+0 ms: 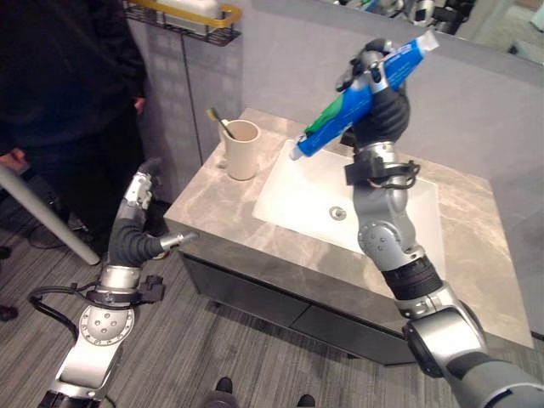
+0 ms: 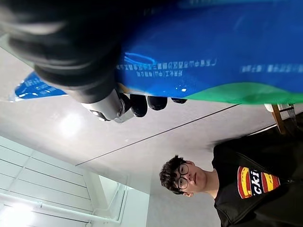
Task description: Put brush and paste in cup on sink, flatten towel.
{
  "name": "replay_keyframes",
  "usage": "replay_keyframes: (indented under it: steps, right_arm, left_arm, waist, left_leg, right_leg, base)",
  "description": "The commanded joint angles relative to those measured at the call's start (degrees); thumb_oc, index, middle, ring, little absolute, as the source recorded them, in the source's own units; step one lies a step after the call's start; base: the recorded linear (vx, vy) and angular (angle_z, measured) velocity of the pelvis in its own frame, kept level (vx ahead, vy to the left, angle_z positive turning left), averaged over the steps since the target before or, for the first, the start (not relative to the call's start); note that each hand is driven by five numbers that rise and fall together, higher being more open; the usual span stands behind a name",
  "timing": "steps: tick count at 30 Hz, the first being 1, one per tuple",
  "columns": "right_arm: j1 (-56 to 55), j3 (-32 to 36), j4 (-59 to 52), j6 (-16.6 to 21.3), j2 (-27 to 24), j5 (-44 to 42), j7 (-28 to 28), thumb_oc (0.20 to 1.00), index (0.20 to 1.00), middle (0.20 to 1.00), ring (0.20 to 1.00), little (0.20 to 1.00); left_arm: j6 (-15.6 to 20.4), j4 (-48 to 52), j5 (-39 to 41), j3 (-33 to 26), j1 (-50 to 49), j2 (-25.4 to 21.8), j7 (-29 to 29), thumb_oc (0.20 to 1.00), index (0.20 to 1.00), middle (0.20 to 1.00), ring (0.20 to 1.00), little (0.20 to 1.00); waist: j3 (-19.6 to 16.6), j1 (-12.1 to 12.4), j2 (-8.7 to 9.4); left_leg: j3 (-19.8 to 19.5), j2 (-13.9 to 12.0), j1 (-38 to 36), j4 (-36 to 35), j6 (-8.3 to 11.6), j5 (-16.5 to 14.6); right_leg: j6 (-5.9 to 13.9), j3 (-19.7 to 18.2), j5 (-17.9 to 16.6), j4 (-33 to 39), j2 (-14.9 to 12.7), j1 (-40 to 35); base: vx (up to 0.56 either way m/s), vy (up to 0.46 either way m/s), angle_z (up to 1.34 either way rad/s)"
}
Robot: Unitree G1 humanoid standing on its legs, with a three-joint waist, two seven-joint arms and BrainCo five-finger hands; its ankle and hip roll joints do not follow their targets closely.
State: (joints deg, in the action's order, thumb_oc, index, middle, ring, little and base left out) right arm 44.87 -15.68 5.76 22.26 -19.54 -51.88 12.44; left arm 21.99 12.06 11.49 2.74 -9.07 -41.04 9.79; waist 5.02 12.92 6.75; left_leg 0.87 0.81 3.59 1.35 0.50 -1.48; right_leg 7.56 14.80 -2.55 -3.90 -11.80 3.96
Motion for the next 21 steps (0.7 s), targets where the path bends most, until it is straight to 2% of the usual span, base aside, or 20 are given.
replay_keyframes:
  steps: [1, 2, 5, 6, 7, 12, 14, 18, 21]
  right_arm:
    - [5.6, 3.6, 0.5, 4.0, -5.1, 3.6, 1.0, 0.2, 0.2, 0.2, 0.2, 0.2]
    - [5.6, 3.9, 1.1, 4.0, -6.3, 3.3, 1.0, 0.2, 0.2, 0.2, 0.2, 0.2]
    - [8.1, 4.0, 5.3, 4.2, -8.7, 2.4, 1.2, 0.2, 0.2, 0.2, 0.2, 0.2]
    - [8.5, 4.1, 5.8, 4.3, -9.2, 2.2, 1.3, 0.2, 0.2, 0.2, 0.2, 0.2]
    - [9.0, 3.9, 6.5, 4.3, -10.6, 2.5, 1.4, 0.2, 0.2, 0.2, 0.2, 0.2]
    - [10.4, 3.6, 8.8, 4.0, -12.2, 2.6, 1.7, 0.2, 0.2, 0.2, 0.2, 0.2]
    - [10.4, 3.4, 9.8, 3.1, -14.0, 3.2, 1.7, 0.2, 0.2, 0.2, 0.2, 0.2]
    - [11.4, 1.9, 11.4, 1.3, -16.6, 6.4, 1.5, 0.2, 0.2, 0.2, 0.2, 0.2]
    - [12.8, 0.7, 11.7, 0.5, -18.3, 8.3, 1.8, 0.2, 0.2, 0.2, 0.2, 0.2]
  left_arm:
    - [-0.7, -1.4, 4.6, 0.9, -2.6, -4.9, -3.9, 1.0, 1.0, 1.0, 1.0, 1.0]
    - [-1.3, -2.7, 5.3, 1.2, -3.2, -5.1, -4.8, 1.0, 1.0, 1.0, 1.0, 1.0]
    - [-2.7, -6.6, 4.1, 1.7, -5.4, -5.7, -6.3, 1.0, 1.0, 1.0, 1.0, 1.0]
    - [-2.9, -7.2, 4.3, 1.8, -5.7, -5.8, -6.7, 1.0, 1.0, 1.0, 1.0, 1.0]
    - [-3.3, -11.4, 3.2, 2.4, -6.0, -5.9, -7.0, 1.0, 1.0, 1.0, 1.0, 1.0]
    - [-3.9, -15.8, 1.5, 3.0, -6.6, -5.3, -7.4, 1.0, 1.0, 1.0, 1.0, 1.0]
    - [-4.6, -21.0, 1.4, 2.7, -7.7, -3.8, -7.8, 1.0, 1.0, 1.0, 1.0, 1.0]
    - [-5.4, -26.3, -0.3, 1.5, -8.9, -1.0, -7.2, 1.0, 1.0, 1.0, 1.0, 1.0]
    - [-5.9, -29.5, -0.1, 1.1, -9.2, 0.9, -6.8, 1.0, 1.0, 1.0, 1.0, 1.0]
  waist:
    - [-3.6, -1.3, -0.05]
    - [-3.5, -2.1, -0.42]
    - [-3.5, -2.6, -0.76]
    - [-3.2, -2.9, -0.98]
    - [-2.2, -4.0, -1.49]
    - [-0.8, -5.0, -1.95]
    - [-0.4, -5.1, -1.22]
    - [-1.2, -4.9, -0.66]
    - [-1.4, -4.5, -0.48]
  left_leg:
    - [-5.3, 6.3, 1.7, 5.1, -4.69, -2.9]
    - [-6.6, 6.7, 1.5, 5.4, -4.85, -2.9]
    - [-8.2, 7.4, 0.9, 5.1, -4.82, -2.9]
    - [-8.7, 7.4, 0.6, 5.0, -4.87, -2.9]
    - [-10.6, 7.6, -0.3, 5.0, -4.72, -2.7]
    - [-12.6, 8.5, -2.3, 5.2, -4.43, -3.7]
    - [-14.5, 9.8, -3.6, 6.1, -3.96, -4.9]
    - [-14.5, 9.7, -2.6, 5.4, -3.53, -4.7]
    - [-14.5, 9.3, -1.7, 5.0, -3.25, -4.6]
  right_leg:
    - [0.47, -8.7, -3.2, -12.9, 1.6, 4.1]
    - [-0.39, -10.3, -1.4, -13.9, 3.8, 5.2]
    - [-1.16, -9.0, -0.7, -12.8, 4.4, 6.8]
    - [-1.22, -9.4, -0.7, -12.8, 4.9, 8.0]
    - [-1.23, -11.8, -0.8, -11.8, 6.2, 11.5]
    - [-0.35, -14.3, -2.8, -9.1, 6.3, 13.5]
    - [0.59, -16.8, -4.1, -5.7, 6.6, 12.7]
    - [0.93, -16.8, -5.8, -3.0, 6.5, 10.9]
    - [0.72, -16.6, -5.7, -1.8, 6.8, 10.4]
  base:
    - [0.07, 0.126, 0.73]
    - [0.1, 0.122, 1.22]
    - [0.04, 0.029, 0.94]
    - [0.05, -0.013, 0.45]
    - [0.05, -0.005, 0.52]
    - [0.07, -0.003, 0.44]
    - [0.09, -0.064, 0.49]
    - [0.04, -0.095, 0.36]
    - [0.03, -0.104, -0.11]
